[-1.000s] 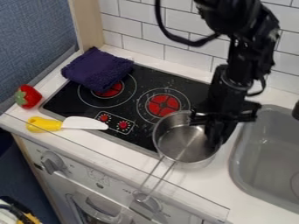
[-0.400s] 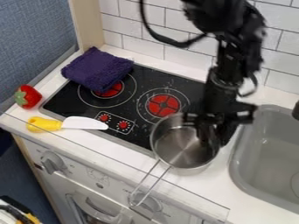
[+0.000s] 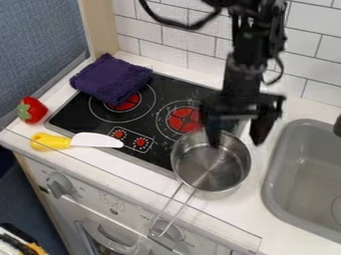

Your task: Move the silver pot on the lower right corner of the stove

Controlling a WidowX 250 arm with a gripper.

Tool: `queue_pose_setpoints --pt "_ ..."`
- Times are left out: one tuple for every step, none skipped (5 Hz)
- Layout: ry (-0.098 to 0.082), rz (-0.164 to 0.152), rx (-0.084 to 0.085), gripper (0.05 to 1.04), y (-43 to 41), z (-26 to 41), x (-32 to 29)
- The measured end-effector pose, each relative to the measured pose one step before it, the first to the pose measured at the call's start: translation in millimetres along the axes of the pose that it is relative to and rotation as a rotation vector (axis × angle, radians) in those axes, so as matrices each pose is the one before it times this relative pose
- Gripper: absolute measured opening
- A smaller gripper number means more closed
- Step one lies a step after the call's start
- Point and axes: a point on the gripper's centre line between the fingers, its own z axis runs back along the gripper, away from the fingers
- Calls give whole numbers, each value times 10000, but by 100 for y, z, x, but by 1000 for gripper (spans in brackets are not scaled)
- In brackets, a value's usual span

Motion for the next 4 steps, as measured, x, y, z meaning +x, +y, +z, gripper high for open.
queue_pose_setpoints --pt "-574 381 -477 1009 943 2694 659" --pt "-97 487 524 1006 1530 1208 1524" --pt "-196 313 679 1005 1553 436 1472" --pt "-24 -757 676 1005 1677 -364 944"
